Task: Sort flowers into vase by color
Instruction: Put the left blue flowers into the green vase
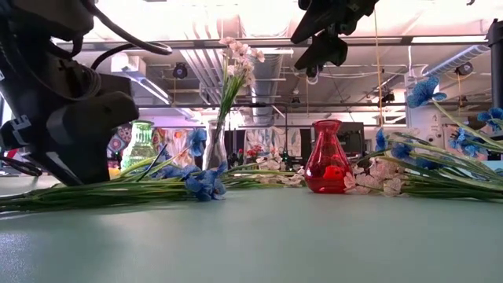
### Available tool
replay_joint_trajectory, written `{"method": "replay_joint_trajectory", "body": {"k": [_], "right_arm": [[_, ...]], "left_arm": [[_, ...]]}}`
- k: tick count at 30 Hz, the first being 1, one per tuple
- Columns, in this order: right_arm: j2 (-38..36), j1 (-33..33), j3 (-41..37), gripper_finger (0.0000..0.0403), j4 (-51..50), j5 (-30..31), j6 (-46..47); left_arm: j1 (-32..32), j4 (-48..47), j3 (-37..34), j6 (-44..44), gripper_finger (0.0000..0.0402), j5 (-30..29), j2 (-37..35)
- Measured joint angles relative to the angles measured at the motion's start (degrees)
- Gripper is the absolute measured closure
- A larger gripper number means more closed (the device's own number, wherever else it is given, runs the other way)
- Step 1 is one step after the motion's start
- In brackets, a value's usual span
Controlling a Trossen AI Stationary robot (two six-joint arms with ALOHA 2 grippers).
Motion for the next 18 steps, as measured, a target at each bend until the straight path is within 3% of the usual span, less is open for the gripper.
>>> {"method": "replay_joint_trajectory", "body": {"k": [6, 12, 18], "right_arm": [[0.00, 0.00, -0.02, 0.0099, 0.00, -0.02, 0.00], [0.02, 0.00, -0.02, 0.0101, -0.09, -0.02, 0.00], [0.02, 0.00, -0.02, 0.0101, -0.16, -0.02, 0.07]], "left_arm": [[0.02, -0.65, 0.07, -0.08, 0.0390, 0.04, -0.27], [0.00, -2.63, 0.07, -0.08, 0.0399, 0.50, -1.75], [-0.07, -8.26, 0.06, 0.21, 0.0401, 0.47, -7.62]]}}
